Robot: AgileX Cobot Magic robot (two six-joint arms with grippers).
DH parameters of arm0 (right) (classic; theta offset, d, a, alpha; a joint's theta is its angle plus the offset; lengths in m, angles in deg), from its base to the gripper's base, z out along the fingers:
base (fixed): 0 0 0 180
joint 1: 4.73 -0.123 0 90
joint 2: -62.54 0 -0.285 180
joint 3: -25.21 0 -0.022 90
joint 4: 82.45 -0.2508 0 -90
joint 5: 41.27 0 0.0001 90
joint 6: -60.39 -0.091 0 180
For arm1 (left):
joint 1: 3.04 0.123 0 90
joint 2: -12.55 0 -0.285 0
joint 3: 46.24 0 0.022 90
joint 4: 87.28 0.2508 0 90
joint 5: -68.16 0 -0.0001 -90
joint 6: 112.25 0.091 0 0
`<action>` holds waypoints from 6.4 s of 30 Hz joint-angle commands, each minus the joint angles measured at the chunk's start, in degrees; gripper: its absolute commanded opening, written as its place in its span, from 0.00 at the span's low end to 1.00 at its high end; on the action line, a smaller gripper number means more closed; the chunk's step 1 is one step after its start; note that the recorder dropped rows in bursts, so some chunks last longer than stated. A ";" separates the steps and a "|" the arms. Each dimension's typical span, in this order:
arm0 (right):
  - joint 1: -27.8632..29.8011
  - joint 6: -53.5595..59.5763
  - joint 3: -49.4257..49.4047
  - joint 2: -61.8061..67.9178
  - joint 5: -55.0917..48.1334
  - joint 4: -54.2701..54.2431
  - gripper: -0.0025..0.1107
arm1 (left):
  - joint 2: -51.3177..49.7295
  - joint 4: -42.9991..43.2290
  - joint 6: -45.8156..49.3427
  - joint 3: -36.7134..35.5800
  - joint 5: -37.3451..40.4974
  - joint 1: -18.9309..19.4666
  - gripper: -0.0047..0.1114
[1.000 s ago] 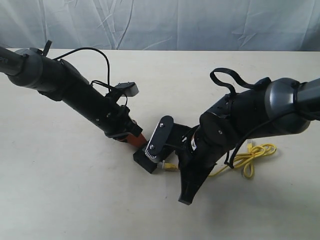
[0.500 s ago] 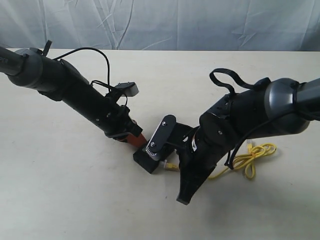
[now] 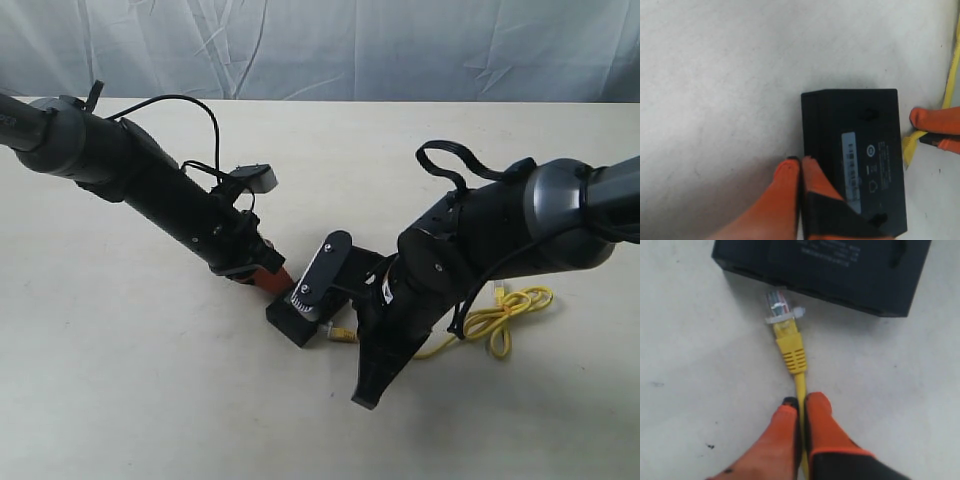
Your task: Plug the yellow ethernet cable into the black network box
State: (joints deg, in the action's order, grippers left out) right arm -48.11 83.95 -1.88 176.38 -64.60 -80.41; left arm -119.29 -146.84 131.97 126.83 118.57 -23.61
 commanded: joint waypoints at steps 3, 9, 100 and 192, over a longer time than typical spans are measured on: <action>-0.04 -5.82 -0.17 0.31 1.05 0.43 0.01 | -0.60 1.80 -0.20 -0.07 0.14 -0.04 0.04; -0.04 -11.86 -0.17 0.31 -0.08 0.43 0.01 | -0.60 1.80 -0.46 -0.07 0.27 -0.04 0.04; 14.59 -14.64 3.27 -17.23 -6.45 -16.68 0.03 | 27.66 23.50 -29.37 -5.93 -13.00 13.64 0.04; 35.23 -21.86 -50.12 -106.06 2.12 -6.78 0.03 | 106.62 50.63 -41.34 -34.24 -22.11 14.38 0.04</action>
State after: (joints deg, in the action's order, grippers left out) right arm -12.99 62.84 -51.32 70.66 -62.65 -88.75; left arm -12.85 -96.32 91.06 92.63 96.81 -9.25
